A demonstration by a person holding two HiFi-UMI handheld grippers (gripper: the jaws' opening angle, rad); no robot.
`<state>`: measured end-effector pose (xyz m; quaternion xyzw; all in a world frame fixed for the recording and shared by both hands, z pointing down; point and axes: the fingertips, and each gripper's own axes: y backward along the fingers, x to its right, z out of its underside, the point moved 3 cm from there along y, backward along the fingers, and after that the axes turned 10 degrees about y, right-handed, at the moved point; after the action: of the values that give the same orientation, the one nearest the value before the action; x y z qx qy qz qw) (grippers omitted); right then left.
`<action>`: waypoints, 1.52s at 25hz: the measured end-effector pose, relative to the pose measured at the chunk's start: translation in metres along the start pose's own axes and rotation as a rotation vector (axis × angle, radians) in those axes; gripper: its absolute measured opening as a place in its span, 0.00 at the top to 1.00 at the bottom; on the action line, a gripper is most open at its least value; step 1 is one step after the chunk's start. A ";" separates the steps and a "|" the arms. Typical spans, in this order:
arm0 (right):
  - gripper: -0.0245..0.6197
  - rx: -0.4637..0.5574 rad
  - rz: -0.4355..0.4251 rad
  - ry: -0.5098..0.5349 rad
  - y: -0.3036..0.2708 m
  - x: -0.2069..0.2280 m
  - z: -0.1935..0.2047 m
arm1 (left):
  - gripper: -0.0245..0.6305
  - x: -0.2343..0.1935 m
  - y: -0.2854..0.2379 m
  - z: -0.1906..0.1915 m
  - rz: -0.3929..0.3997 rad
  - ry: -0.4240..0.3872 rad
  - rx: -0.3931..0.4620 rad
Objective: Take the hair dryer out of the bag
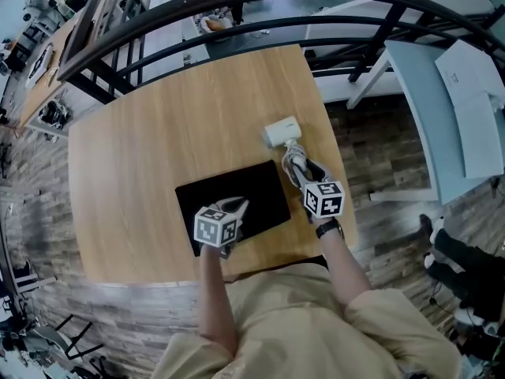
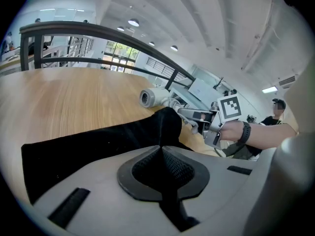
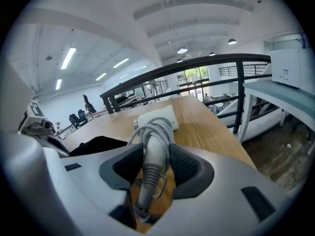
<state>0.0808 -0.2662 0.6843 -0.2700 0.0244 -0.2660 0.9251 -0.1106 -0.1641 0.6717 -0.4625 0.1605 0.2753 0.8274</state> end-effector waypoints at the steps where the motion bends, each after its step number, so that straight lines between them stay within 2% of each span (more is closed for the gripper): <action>1: 0.70 -0.015 0.009 -0.016 0.000 -0.001 0.005 | 0.93 0.000 -0.001 0.001 0.002 0.002 -0.001; 3: 0.70 -0.050 0.029 -0.016 -0.001 -0.004 0.013 | 0.93 0.001 -0.003 0.004 0.008 0.006 -0.004; 6: 0.69 -0.095 0.061 0.043 -0.004 -0.010 0.015 | 0.93 -0.001 -0.001 0.004 0.010 0.014 0.012; 8: 0.65 -0.123 0.092 0.061 -0.002 -0.008 0.013 | 0.93 0.000 0.002 0.004 0.013 0.019 0.030; 9: 0.62 -0.137 0.106 0.053 0.001 -0.006 0.012 | 0.90 0.002 0.005 0.003 0.018 0.021 0.041; 11: 0.61 -0.131 0.123 0.027 0.013 -0.005 0.004 | 0.79 0.006 0.010 -0.002 0.029 0.022 0.067; 12: 0.61 -0.112 0.121 0.020 0.019 -0.008 -0.002 | 0.75 0.007 0.015 -0.005 0.030 0.016 0.084; 15: 0.61 -0.042 0.087 0.048 0.034 -0.030 -0.029 | 0.74 0.008 0.034 -0.022 0.010 -0.016 0.158; 20: 0.63 0.096 0.008 0.152 0.058 -0.083 -0.091 | 0.75 0.022 0.085 -0.066 -0.030 -0.050 0.373; 24: 0.73 0.239 -0.035 0.268 0.088 -0.120 -0.147 | 0.83 0.043 0.139 -0.100 -0.088 -0.100 0.584; 27: 0.80 0.333 -0.056 0.336 0.114 -0.142 -0.176 | 0.88 0.057 0.179 -0.113 -0.169 -0.159 0.708; 30: 0.87 0.417 -0.068 0.355 0.136 -0.158 -0.198 | 0.91 0.069 0.208 -0.119 -0.259 -0.213 0.795; 35: 0.93 0.487 -0.071 0.392 0.160 -0.176 -0.219 | 0.94 0.089 0.240 -0.119 -0.261 -0.211 0.911; 38: 0.94 0.504 -0.054 0.428 0.173 -0.183 -0.227 | 0.94 0.102 0.249 -0.118 -0.285 -0.260 0.934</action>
<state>-0.0357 -0.1611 0.3844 0.0288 0.1445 -0.3387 0.9293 -0.1813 -0.1287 0.3885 -0.0220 0.0973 0.1139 0.9885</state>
